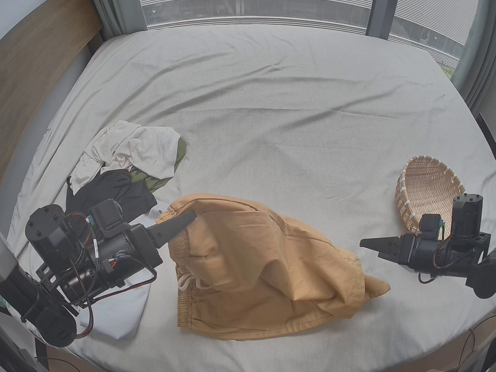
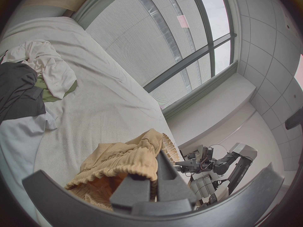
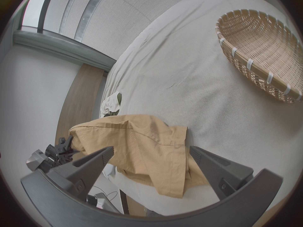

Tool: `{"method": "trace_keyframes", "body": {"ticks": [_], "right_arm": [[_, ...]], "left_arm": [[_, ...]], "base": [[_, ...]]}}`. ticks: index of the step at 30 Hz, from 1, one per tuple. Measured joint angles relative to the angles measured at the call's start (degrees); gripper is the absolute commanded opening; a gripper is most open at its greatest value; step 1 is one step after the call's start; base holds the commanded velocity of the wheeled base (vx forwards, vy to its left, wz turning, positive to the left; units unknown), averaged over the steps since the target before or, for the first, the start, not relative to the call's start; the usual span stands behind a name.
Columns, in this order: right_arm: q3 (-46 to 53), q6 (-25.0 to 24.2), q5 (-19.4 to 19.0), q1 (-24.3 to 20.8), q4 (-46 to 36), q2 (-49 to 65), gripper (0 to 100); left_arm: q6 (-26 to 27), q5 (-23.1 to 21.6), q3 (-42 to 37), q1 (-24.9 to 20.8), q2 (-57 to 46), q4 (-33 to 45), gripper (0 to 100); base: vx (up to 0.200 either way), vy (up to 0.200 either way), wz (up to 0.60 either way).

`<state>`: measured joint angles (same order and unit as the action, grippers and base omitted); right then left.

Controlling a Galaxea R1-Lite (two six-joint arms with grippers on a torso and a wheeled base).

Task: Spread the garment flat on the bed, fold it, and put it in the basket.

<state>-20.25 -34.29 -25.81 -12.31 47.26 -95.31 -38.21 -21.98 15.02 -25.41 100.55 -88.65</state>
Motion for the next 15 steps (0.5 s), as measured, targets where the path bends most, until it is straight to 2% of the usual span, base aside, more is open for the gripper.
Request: {"method": "trace_keyframes", "body": {"ticks": [9,15], "right_arm": [[1.97,-5.64,-0.3,0.66,13.28,-9.22,100],[2.84,-8.86,-0.57,0.46,18.04,-13.87,100]], "left_arm": [[0.0,0.01,0.0,0.0,0.0,0.0,0],[-0.02,0.0,0.0,0.0,0.0,0.0,0]], "base": [[0.0,0.0,0.0],[0.0,0.0,0.0]]}}
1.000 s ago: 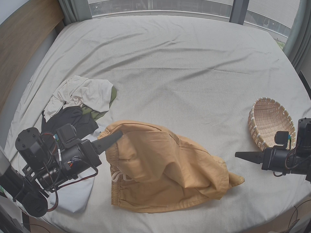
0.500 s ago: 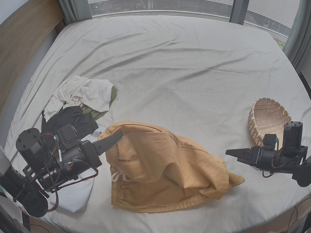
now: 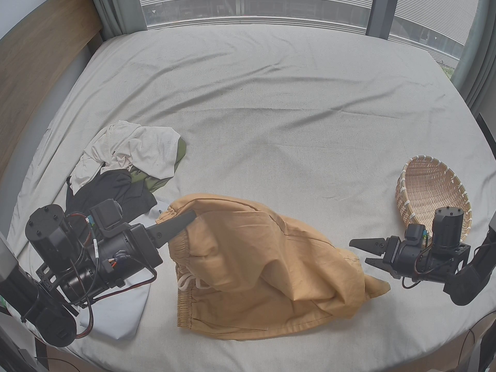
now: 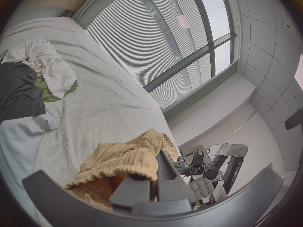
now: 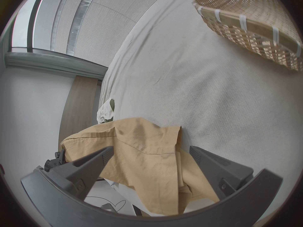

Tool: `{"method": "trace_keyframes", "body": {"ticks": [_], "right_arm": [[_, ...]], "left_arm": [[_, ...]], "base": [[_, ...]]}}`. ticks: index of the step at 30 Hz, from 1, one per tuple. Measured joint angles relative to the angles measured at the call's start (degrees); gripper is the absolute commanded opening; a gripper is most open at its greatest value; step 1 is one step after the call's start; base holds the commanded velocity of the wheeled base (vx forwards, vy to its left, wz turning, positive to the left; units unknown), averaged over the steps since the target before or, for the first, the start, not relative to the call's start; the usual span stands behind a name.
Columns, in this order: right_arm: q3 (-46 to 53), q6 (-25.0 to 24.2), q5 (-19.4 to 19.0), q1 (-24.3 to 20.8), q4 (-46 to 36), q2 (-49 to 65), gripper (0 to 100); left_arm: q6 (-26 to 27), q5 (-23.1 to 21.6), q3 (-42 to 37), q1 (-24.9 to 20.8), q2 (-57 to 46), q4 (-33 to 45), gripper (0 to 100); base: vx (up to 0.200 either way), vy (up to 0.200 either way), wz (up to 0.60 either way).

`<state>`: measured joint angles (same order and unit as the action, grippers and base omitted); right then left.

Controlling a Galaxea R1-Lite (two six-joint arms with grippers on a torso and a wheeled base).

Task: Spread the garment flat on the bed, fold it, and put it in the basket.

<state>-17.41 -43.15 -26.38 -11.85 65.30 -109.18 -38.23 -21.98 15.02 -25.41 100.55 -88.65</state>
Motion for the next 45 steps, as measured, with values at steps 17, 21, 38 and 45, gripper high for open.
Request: {"method": "trace_keyframes", "body": {"ticks": [17,21,38,45], "right_arm": [[1.45,-7.23,-0.6,-4.77,10.73,-4.07,100],[2.19,-8.5,-0.6,-5.38,15.6,-4.07,100],[2.39,-12.43,-0.63,-5.12,22.53,-6.01,0],[2.34,-12.57,-0.66,-4.83,22.88,-8.52,0]], "left_arm": [[0.02,0.01,-0.22,-0.04,0.0,0.0,0],[0.02,0.01,-0.41,0.0,0.0,0.0,0],[0.0,0.01,-0.66,-0.06,0.04,0.0,0],[0.02,0.01,-0.59,-0.09,0.04,-0.02,0]], "base": [[0.0,0.0,0.0],[0.0,0.0,0.0],[0.0,0.0,0.0],[0.0,0.0,0.0]]}}
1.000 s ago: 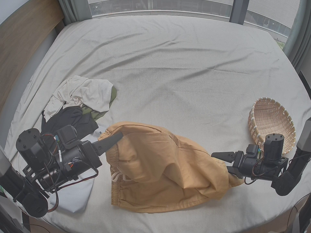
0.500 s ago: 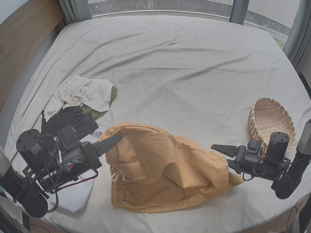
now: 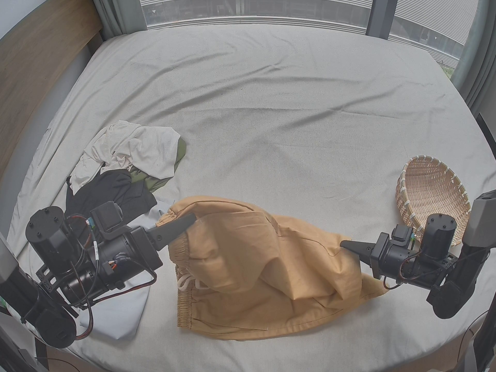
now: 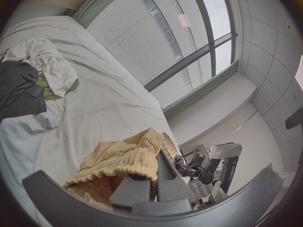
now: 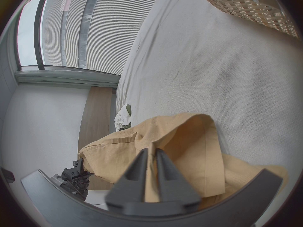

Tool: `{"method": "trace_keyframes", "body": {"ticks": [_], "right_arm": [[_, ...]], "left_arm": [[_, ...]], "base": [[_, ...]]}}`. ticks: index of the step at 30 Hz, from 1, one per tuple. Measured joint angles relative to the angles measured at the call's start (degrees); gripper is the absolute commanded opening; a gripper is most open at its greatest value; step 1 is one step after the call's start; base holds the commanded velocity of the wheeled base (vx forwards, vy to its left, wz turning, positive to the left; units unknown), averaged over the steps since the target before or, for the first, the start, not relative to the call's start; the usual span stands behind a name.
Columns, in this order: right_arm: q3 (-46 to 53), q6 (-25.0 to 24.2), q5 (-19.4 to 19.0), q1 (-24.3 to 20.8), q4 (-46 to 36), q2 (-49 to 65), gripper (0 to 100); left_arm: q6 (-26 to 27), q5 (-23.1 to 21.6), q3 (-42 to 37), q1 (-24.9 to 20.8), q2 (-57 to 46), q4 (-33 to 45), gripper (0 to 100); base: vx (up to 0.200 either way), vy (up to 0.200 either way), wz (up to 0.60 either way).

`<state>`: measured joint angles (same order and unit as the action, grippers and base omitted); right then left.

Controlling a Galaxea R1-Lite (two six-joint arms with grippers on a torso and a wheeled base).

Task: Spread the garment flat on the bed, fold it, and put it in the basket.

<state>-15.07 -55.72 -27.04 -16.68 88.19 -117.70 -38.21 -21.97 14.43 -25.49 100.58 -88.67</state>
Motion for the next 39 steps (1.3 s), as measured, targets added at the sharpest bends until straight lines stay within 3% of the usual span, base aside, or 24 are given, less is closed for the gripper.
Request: {"method": "trace_keyframes", "body": {"ticks": [6,12,20,29,36,37,39], "right_arm": [[-0.09,-0.06,-0.68,0.98,0.0,2.07,0],[0.51,-0.2,-5.14,3.8,-0.16,6.7,0],[2.67,1.1,-6.33,6.27,-0.22,8.67,0],[7.79,11.01,-9.14,5.57,-0.16,5.22,0],[11.08,13.79,-13.41,5.28,-0.11,3.1,0],[11.19,13.87,-13.45,5.28,-0.05,2.9,100],[11.3,13.91,-13.49,5.35,-0.02,2.73,100]], "left_arm": [[0.0,0.07,0.04,0.05,-0.01,0.02,0],[0.0,0.07,0.04,0.06,0.0,0.0,0],[0.0,0.07,0.06,0.11,-0.01,0.0,0],[0.0,0.0,0.06,0.33,0.0,0.0,0],[0.05,0.0,0.06,0.59,0.22,0.02,0],[0.06,0.0,0.04,0.57,0.32,0.02,0],[0.06,0.02,-0.02,0.55,0.4,0.0,0]], "base": [[0.0,0.0,0.0],[0.0,0.0,0.0],[0.0,0.0,0.0],[0.0,0.0,0.0],[0.0,0.0,0.0],[0.0,0.0,0.0],[0.0,0.0,0.0]]}}
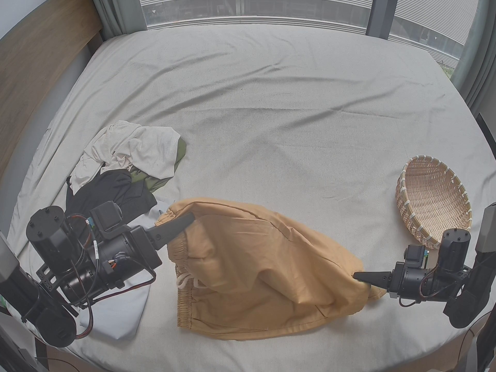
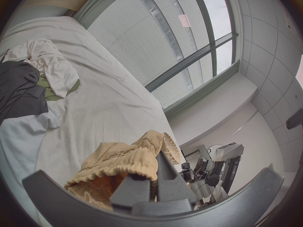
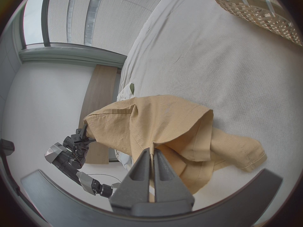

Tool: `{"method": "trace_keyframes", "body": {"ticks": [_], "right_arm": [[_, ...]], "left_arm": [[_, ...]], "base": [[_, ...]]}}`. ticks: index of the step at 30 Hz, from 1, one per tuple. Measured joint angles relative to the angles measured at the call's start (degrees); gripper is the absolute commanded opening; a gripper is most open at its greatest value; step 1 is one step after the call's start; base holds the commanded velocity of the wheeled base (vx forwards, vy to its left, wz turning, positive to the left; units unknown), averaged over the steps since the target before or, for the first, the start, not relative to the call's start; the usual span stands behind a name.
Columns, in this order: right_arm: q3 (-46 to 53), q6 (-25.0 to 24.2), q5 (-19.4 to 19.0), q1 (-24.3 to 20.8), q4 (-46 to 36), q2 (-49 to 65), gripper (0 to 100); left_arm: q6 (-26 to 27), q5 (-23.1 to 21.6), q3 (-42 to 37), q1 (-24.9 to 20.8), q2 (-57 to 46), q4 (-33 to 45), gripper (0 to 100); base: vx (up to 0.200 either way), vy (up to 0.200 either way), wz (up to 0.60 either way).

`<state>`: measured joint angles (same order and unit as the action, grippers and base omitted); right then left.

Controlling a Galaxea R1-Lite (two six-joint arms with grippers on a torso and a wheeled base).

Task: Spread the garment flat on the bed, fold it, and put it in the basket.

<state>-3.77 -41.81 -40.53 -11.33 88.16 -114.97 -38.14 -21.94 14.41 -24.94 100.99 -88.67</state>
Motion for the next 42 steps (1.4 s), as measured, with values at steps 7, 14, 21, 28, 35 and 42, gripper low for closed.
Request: {"method": "trace_keyframes", "body": {"ticks": [7,14,21,28,35,42], "right_arm": [[-1.68,-0.15,0.46,0.41,0.02,-1.57,100],[-5.05,-0.35,0.57,1.57,0.07,-3.47,100],[-8.36,-0.44,0.6,2.67,0.05,-6.21,100],[-10.45,-0.57,0.49,2.18,0.11,-7.72,100],[-10.37,-0.66,0.49,-0.41,0.11,-4.82,100],[-10.06,-1.43,0.55,-3.17,0.07,-0.55,100]], "left_arm": [[0.0,-0.02,-0.09,-0.13,0.15,0.0,0],[0.02,-0.02,-0.44,-0.35,0.15,-0.06,0],[0.02,-0.02,-0.63,-0.57,0.15,-0.06,0],[0.02,-0.02,-0.68,-0.8,0.17,-0.09,0],[0.0,0.05,-0.69,-1.07,0.34,-0.09,0],[0.02,0.05,-0.79,-1.23,0.44,-0.06,0]], "base": [[0.0,0.0,0.0],[0.0,0.0,0.0],[0.0,0.0,0.0],[0.0,0.0,0.0],[0.0,0.0,0.0],[0.0,0.0,0.0]]}}
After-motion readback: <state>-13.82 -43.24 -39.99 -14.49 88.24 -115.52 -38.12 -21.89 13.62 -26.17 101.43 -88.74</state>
